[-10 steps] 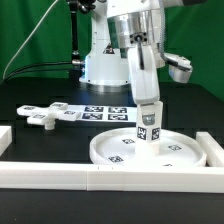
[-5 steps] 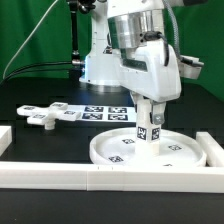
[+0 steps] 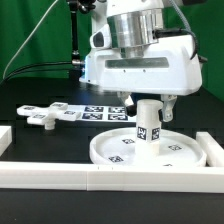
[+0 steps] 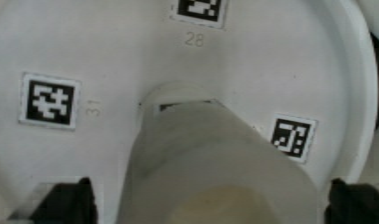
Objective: Assemble round table
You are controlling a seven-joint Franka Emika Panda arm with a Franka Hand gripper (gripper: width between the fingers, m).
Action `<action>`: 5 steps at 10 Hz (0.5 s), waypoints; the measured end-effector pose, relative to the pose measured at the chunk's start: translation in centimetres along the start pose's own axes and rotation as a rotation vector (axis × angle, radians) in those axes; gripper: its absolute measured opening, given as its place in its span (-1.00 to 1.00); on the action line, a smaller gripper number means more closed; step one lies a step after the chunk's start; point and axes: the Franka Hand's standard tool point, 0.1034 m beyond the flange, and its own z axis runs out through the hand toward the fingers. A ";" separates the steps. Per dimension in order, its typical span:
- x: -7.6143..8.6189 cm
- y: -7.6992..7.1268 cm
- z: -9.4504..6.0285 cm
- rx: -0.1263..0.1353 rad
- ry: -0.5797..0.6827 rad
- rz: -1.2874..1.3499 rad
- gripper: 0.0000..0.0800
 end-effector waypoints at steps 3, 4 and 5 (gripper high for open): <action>0.1 -0.5 -0.2 -0.022 0.015 -0.311 0.62; 0.2 -0.4 -0.2 -0.023 0.014 -0.393 0.62; 0.2 -0.3 -0.2 -0.023 0.014 -0.450 0.62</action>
Offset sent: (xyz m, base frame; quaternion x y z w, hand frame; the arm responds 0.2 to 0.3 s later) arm 0.0000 0.0000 0.0000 0.0000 0.0000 -0.1938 0.9810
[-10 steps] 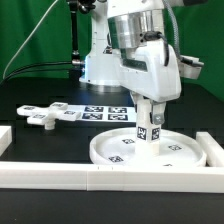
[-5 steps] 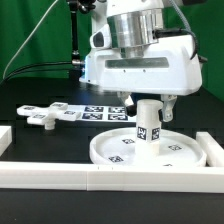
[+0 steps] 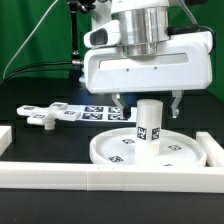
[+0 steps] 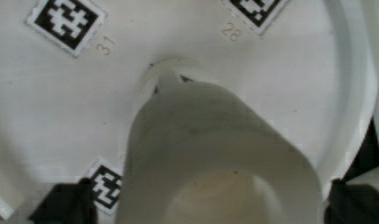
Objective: Assemble round table
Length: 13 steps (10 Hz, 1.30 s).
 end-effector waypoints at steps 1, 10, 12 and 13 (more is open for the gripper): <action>0.0 0.0 0.0 0.000 0.000 -0.066 0.62; 0.2 -0.5 -0.1 -0.075 0.005 -0.802 0.62; 0.3 -0.3 0.0 -0.078 -0.001 -0.914 0.62; 0.3 -0.2 0.0 -0.082 -0.004 -0.966 0.62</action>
Offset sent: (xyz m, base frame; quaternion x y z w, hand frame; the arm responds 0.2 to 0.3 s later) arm 0.0072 0.0003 0.0067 -0.0551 0.0321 -0.2576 0.9642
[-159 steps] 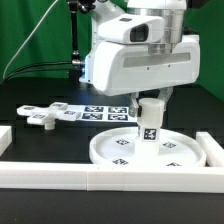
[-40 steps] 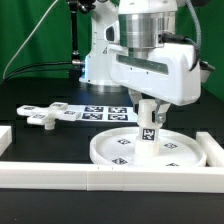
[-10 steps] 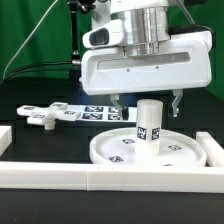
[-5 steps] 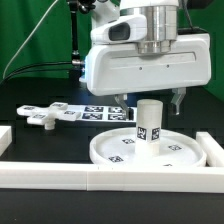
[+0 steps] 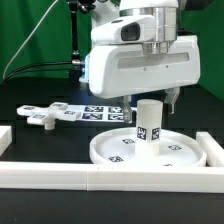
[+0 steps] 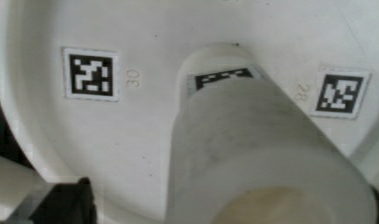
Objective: Assemble round table
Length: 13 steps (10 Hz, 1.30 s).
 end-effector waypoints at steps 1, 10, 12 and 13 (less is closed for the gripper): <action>0.0 0.0 0.0 0.001 0.000 -0.022 0.62; 0.0 0.0 0.0 0.001 -0.001 0.159 -0.99; -0.1 0.0 0.0 0.001 -0.001 0.148 -1.00; -0.1 0.2 0.0 0.000 -0.001 0.131 -1.00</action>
Offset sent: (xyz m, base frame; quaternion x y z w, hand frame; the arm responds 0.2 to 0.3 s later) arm 0.0000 0.0000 0.0000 0.0000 0.0000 0.0000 1.0000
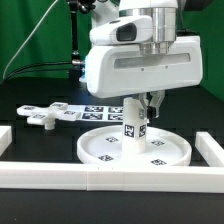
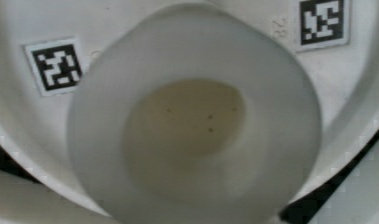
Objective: Assemble round table
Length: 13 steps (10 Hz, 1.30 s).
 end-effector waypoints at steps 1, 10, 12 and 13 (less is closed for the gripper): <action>0.0 0.1 -0.2 -0.002 0.002 -0.016 -0.79; -1.0 0.7 -1.2 -0.005 0.006 -0.023 0.62; -2.1 1.2 -0.8 -0.003 -0.004 -0.024 0.62; -2.5 1.4 -0.5 0.000 -0.010 -0.018 0.62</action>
Offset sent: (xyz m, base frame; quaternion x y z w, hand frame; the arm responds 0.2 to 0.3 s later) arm -0.0174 -0.0065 0.0104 0.0110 -0.0066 0.0199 0.9997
